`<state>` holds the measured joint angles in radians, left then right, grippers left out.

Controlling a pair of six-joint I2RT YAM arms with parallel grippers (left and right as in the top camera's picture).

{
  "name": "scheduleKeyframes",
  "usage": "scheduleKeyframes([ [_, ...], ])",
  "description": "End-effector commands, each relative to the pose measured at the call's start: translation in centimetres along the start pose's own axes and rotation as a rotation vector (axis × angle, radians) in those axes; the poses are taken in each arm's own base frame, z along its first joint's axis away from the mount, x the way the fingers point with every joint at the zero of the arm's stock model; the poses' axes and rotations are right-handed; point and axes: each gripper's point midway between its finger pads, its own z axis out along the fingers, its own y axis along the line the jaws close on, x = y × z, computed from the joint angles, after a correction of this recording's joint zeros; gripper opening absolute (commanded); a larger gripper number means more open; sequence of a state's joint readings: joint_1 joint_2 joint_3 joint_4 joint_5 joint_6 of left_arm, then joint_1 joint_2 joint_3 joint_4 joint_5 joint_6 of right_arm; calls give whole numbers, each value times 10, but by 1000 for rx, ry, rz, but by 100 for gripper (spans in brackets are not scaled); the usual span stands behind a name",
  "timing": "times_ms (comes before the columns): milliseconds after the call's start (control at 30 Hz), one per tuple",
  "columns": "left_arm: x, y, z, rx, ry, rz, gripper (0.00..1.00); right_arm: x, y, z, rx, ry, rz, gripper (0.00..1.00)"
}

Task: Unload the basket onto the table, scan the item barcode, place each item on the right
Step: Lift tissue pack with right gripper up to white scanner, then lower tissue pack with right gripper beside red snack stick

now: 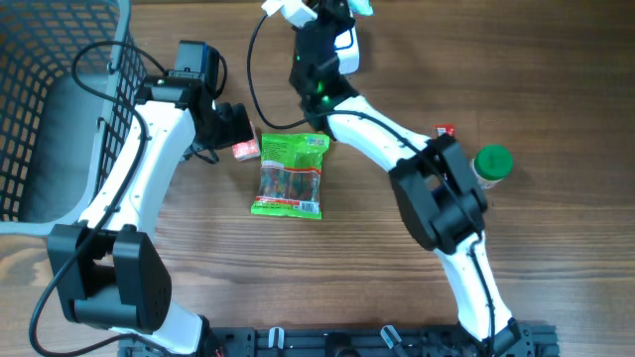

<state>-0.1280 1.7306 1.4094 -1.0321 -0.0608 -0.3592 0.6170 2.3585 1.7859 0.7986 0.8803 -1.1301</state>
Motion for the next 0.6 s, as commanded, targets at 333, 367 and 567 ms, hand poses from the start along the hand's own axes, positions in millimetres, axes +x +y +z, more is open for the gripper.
scheduleKeyframes([
  [333, -5, -1, -8, 11, -24, 9, 100, 38, 90, -7, -92, 38, 180, 4],
  [367, -5, -1, -8, 11, -24, 9, 100, 38, 92, -7, -101, 30, 173, 4],
  [567, -5, -1, -8, 11, -24, 9, 100, 22, 72, -1, -51, -59, 154, 4],
])
